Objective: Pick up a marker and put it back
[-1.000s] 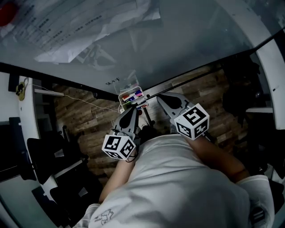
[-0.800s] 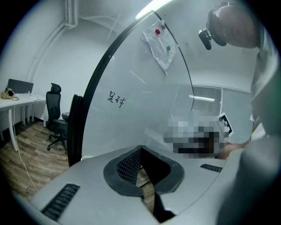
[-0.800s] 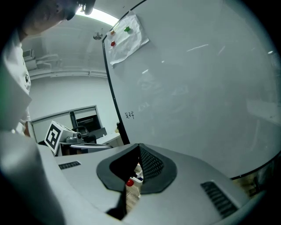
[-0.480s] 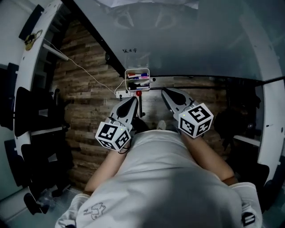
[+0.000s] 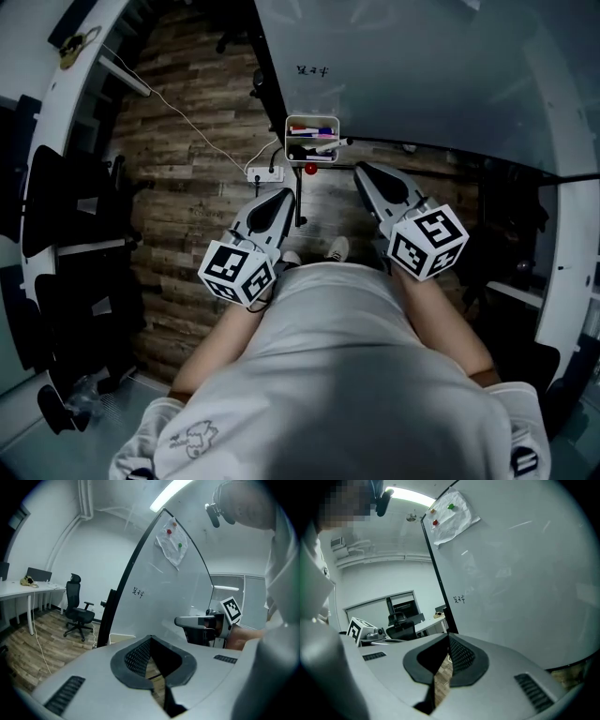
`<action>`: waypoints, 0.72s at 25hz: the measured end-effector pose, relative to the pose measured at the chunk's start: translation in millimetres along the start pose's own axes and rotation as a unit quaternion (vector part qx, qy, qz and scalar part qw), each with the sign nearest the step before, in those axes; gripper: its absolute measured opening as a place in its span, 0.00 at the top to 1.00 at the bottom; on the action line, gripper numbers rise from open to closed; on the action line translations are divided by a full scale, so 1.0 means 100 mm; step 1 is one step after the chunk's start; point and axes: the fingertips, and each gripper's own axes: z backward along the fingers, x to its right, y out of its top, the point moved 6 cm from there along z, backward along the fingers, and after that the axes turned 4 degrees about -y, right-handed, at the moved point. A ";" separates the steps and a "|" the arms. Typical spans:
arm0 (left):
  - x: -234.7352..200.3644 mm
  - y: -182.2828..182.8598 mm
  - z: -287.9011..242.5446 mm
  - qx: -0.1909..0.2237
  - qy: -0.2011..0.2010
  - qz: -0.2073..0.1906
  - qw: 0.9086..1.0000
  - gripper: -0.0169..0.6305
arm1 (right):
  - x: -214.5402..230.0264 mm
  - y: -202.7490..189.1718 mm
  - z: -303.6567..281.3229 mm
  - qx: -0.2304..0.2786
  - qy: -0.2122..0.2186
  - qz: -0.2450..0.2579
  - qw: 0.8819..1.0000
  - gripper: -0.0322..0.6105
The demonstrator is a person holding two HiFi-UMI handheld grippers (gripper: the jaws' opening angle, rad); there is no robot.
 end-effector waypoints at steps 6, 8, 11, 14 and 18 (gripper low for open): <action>-0.10 0.08 0.23 -0.002 -0.024 -0.011 1.000 0.97 | -0.26 -0.04 0.00 -0.003 -0.017 -0.012 1.000 0.93; -0.14 0.11 0.31 -0.001 -0.030 -0.013 0.999 0.97 | -0.37 -0.03 0.00 -0.001 -0.020 -0.015 1.000 0.93; -0.17 0.13 0.42 -0.001 -0.045 -0.015 0.999 0.97 | -0.50 -0.01 0.02 0.005 -0.026 -0.020 0.999 0.93; -0.19 0.14 0.56 0.000 -0.057 -0.017 0.998 0.97 | -0.61 0.01 0.07 0.009 -0.036 -0.027 0.999 0.93; -0.23 0.11 0.77 -0.001 -0.068 -0.008 0.998 0.97 | -0.77 0.03 0.16 0.016 -0.051 -0.024 0.998 0.93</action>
